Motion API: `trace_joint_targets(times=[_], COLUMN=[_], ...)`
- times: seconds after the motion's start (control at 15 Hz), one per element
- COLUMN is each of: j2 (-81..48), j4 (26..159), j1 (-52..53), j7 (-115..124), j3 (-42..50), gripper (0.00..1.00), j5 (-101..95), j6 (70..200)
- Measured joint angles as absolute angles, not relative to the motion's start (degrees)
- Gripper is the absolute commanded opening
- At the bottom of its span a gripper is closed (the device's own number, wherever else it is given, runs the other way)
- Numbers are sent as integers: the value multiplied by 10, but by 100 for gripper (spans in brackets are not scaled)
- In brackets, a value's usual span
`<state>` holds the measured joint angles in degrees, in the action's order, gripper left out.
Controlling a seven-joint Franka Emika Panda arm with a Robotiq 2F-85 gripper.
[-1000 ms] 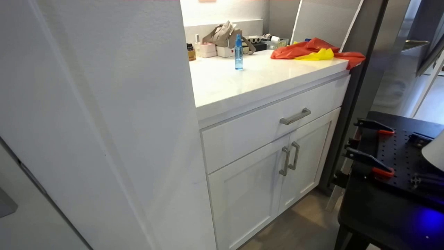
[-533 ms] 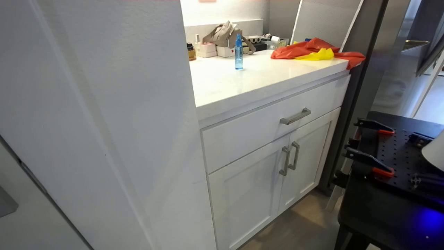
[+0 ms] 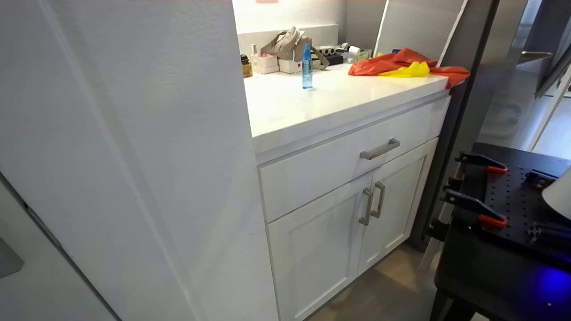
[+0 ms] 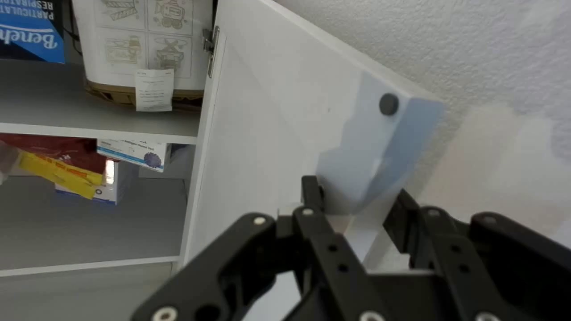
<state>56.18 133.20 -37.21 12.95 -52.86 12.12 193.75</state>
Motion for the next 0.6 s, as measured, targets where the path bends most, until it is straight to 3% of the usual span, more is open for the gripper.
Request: trace_joint_targets(times=[0.6], j2=[568], j4=[1393], j1=[-309], j7=[125], j3=[-462], gripper=[7], j5=[119], j6=[1938])
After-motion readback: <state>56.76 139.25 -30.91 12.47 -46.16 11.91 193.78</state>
